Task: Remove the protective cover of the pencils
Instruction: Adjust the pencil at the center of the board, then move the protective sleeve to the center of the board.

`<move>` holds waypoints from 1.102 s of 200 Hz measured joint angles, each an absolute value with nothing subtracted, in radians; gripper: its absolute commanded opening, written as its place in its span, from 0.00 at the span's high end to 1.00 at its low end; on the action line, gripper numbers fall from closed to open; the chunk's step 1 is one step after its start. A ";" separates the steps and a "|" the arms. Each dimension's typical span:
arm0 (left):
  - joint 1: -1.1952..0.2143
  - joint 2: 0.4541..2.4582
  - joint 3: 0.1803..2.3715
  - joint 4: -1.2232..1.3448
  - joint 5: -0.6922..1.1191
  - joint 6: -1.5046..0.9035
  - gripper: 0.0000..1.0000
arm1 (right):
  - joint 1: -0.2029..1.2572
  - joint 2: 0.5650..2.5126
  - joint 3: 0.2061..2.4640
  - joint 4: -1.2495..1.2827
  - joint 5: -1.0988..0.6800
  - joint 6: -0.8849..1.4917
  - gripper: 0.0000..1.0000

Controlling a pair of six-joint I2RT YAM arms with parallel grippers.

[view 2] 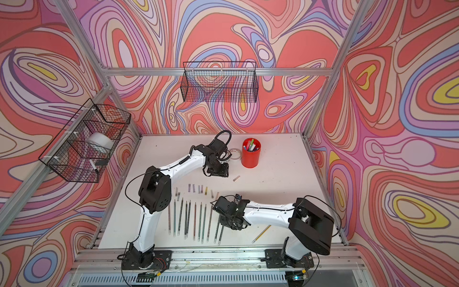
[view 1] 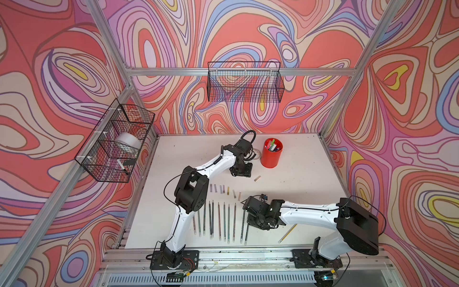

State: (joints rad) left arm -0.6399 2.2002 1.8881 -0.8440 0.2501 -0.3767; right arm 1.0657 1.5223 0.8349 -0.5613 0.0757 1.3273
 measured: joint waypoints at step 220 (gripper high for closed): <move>-0.720 2.544 2.361 -0.981 0.199 -0.230 0.51 | 0.746 1.081 0.880 -1.021 0.263 1.248 0.50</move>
State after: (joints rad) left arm -0.7200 2.5439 2.3611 -0.9810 0.1986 -0.2298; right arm 0.7456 1.0809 0.8799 -1.0210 0.2630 1.2480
